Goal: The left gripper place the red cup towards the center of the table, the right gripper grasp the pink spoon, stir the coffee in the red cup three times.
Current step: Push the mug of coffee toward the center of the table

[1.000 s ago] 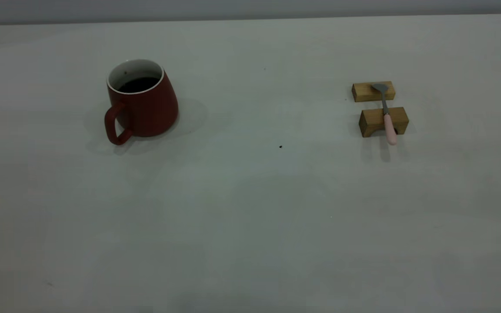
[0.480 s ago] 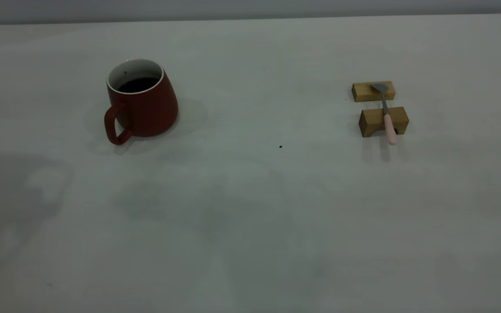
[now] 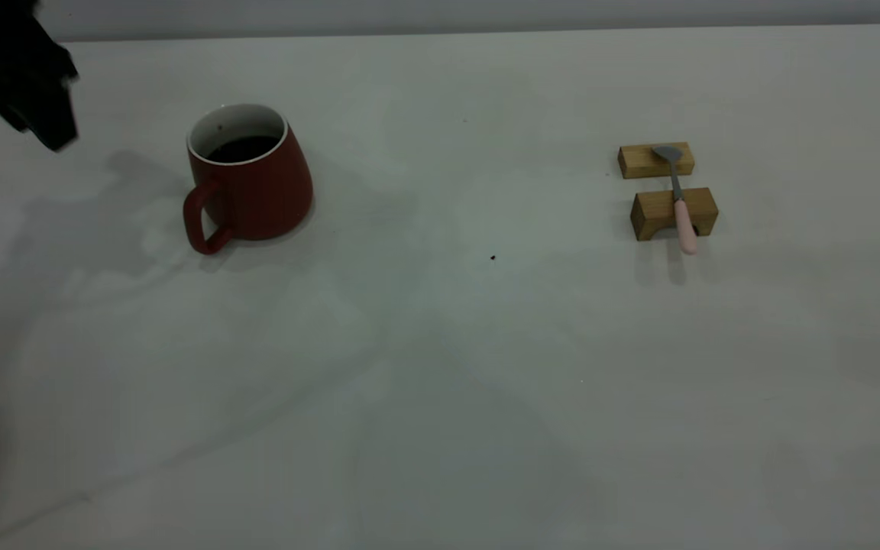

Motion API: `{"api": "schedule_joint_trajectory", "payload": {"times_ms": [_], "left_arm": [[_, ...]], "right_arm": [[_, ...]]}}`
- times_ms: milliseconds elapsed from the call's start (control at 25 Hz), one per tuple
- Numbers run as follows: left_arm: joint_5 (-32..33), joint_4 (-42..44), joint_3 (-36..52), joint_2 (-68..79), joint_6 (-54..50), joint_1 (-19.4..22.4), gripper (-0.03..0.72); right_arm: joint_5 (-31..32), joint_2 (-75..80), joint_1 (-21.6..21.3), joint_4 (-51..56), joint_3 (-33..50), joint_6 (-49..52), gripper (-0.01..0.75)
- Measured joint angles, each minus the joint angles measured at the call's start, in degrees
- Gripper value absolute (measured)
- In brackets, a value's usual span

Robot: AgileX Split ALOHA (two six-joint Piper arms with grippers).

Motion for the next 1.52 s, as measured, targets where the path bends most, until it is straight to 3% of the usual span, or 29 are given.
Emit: {"api": "schedule_joint_trajectory", "payload": {"times_ms": [160, 480, 640, 840, 1240, 1520], "left_arm": [[-0.1, -2.6, -6.0, 6.6, 18.1, 0.0, 0.436], [-2.4, -21.3, -8.3, 12.5, 59.5, -0.2, 0.436], [-3.0, -28.9, -8.3, 13.6, 70.5, -0.2, 0.436], [-3.6, -32.8, -8.4, 13.6, 74.9, -2.4, 0.426], [-7.7, -40.9, -8.5, 13.8, 75.5, -11.2, 0.409], [-11.2, -47.0, -8.6, 15.9, 75.6, -14.7, 0.409]], "right_arm": [[0.0, 0.0, 0.0, 0.0, 0.0, 0.0, 0.238], [0.0, 0.0, 0.0, 0.0, 0.0, 0.0, 0.238], [0.0, 0.0, 0.0, 0.0, 0.0, 0.0, 0.238], [0.0, 0.0, 0.0, 0.0, 0.0, 0.0, 0.238], [0.0, 0.0, 0.0, 0.0, 0.0, -0.1, 0.238], [0.0, 0.0, 0.0, 0.0, 0.0, 0.0, 0.238]]}}
